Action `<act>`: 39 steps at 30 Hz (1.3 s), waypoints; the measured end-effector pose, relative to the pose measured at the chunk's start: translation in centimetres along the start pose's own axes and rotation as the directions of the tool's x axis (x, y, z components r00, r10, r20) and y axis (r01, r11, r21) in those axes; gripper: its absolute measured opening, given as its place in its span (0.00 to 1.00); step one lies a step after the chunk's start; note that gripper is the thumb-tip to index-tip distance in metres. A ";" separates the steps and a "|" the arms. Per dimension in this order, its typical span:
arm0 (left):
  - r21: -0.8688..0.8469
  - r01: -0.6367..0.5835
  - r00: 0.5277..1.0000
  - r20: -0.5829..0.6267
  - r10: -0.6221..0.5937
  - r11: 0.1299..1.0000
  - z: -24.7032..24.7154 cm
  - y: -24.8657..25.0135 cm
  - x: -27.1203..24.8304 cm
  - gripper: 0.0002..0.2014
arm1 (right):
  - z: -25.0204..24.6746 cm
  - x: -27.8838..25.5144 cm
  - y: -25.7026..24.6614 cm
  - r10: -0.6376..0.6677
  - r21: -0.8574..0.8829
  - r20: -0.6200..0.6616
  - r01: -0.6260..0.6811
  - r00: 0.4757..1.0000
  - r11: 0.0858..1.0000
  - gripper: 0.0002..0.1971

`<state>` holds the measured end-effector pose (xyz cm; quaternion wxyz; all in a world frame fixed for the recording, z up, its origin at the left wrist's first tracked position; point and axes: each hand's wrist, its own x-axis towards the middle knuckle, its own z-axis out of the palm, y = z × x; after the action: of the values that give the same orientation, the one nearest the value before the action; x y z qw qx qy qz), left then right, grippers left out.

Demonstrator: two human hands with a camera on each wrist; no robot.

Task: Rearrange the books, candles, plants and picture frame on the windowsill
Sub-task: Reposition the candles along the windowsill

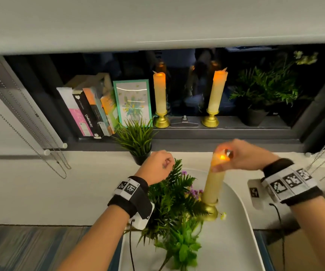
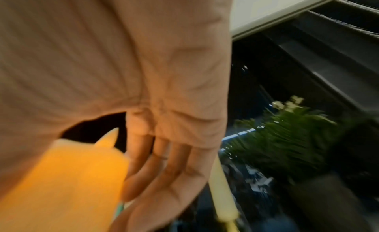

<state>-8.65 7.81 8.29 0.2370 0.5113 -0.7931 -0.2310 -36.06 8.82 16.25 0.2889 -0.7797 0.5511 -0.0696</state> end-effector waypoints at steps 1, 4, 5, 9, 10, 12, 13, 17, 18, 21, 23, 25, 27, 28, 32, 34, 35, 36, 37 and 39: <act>0.000 -0.005 1.000 -0.009 0.005 1.000 -0.2 -0.2 0.4 0.07 | -1.2 0.5 -0.9 -0.011 0.002 -0.079 0.012 0.997 1.000 0.18; -0.009 -0.002 1.000 -0.016 0.002 1.000 -0.7 -1.1 2.1 0.06 | -3.3 3.3 -2.8 -0.076 0.003 -0.304 0.081 0.950 0.997 0.18; -0.007 0.003 1.000 -0.013 -0.003 1.000 -0.9 -1.5 2.7 0.06 | -3.5 4.5 -3.1 -0.095 -0.004 -0.347 0.100 0.933 0.995 0.18; -0.006 0.046 0.999 -0.017 -0.046 0.999 -1.3 -3.1 5.2 0.07 | -2.6 9.4 -3.4 -0.087 -0.031 -0.403 0.081 0.911 0.996 0.19; -0.016 0.055 0.998 -0.011 -0.055 0.998 -1.3 -3.3 5.7 0.08 | -2.2 10.4 -3.5 -0.077 -0.051 -0.402 0.062 0.912 0.997 0.20; -0.042 0.078 0.997 0.005 -0.078 0.996 -1.2 -3.6 6.6 0.12 | -1.4 12.2 -3.6 -0.063 -0.085 -0.392 0.032 0.918 0.996 0.23; -0.053 0.090 0.996 0.008 -0.090 0.995 -1.1 -3.6 7.0 0.14 | -1.0 12.9 -3.6 -0.058 -0.096 -0.383 0.023 0.922 0.995 0.23; -0.071 0.132 0.990 0.053 -0.128 0.989 -0.2 -3.9 8.4 0.18 | 0.3 15.0 -3.5 -0.012 -0.159 -0.304 -0.039 0.953 0.986 0.26; -0.063 0.144 0.987 0.086 -0.138 0.988 0.2 -4.1 8.6 0.18 | 0.6 15.3 -3.5 0.001 -0.175 -0.287 -0.054 0.958 0.983 0.27; -0.014 0.180 0.965 0.196 -0.174 0.983 1.3 -4.6 8.5 0.18 | 1.1 15.9 -3.3 0.011 -0.182 -0.291 -0.066 0.957 0.981 0.28; 0.029 0.198 0.950 0.241 -0.199 0.980 2.2 -5.1 8.3 0.19 | 0.9 16.0 -3.2 0.012 -0.183 -0.291 -0.068 0.957 0.981 0.29; 0.077 0.212 0.926 0.302 -0.225 0.974 3.3 -5.6 8.1 0.21 | 0.4 15.9 -3.2 0.006 -0.193 -0.305 -0.068 0.952 0.979 0.28; 0.152 0.213 0.889 0.379 -0.256 0.965 4.3 -6.1 8.0 0.21 | -0.2 15.7 -3.2 0.002 -0.183 -0.357 -0.072 0.934 0.980 0.27; 0.190 0.212 0.866 0.419 -0.274 0.959 4.7 -6.2 7.8 0.21 | -0.5 15.6 -3.2 0.010 -0.180 -0.381 -0.085 0.924 0.980 0.26; 0.156 0.200 0.844 0.474 -0.251 0.967 5.7 -6.2 7.2 0.18 | -0.5 15.0 -3.3 0.045 -0.231 -0.424 -0.156 0.905 0.960 0.29; 0.104 0.181 0.878 0.431 -0.208 0.978 5.6 -6.0 7.2 0.14 | -0.1 15.0 -3.2 0.058 -0.215 -0.427 -0.163 0.903 0.963 0.29; 0.083 0.175 0.892 0.407 -0.193 0.981 5.4 -5.9 7.3 0.13 | 0.2 15.1 -3.1 0.060 -0.199 -0.426 -0.158 0.903 0.967 0.29; 0.061 0.172 0.904 0.388 -0.182 0.983 5.2 -5.8 7.4 0.11 | 0.4 15.1 -3.0 0.055 -0.188 -0.425 -0.148 0.903 0.971 0.29; 0.042 0.169 0.911 0.375 -0.173 0.985 5.0 -5.8 7.4 0.11 | 0.6 15.1 -3.0 0.047 -0.183 -0.426 -0.137 0.904 0.974 0.29; 0.027 0.164 0.912 0.377 -0.162 0.986 4.7 -5.7 7.3 0.10 | 1.1 15.2 -3.1 0.033 -0.167 -0.422 -0.114 0.906 0.979 0.29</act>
<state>-10.21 -0.47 2.23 0.0614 0.5210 -0.7778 -0.3461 -27.26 -3.76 13.79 0.0922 -0.7491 0.6333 -0.1712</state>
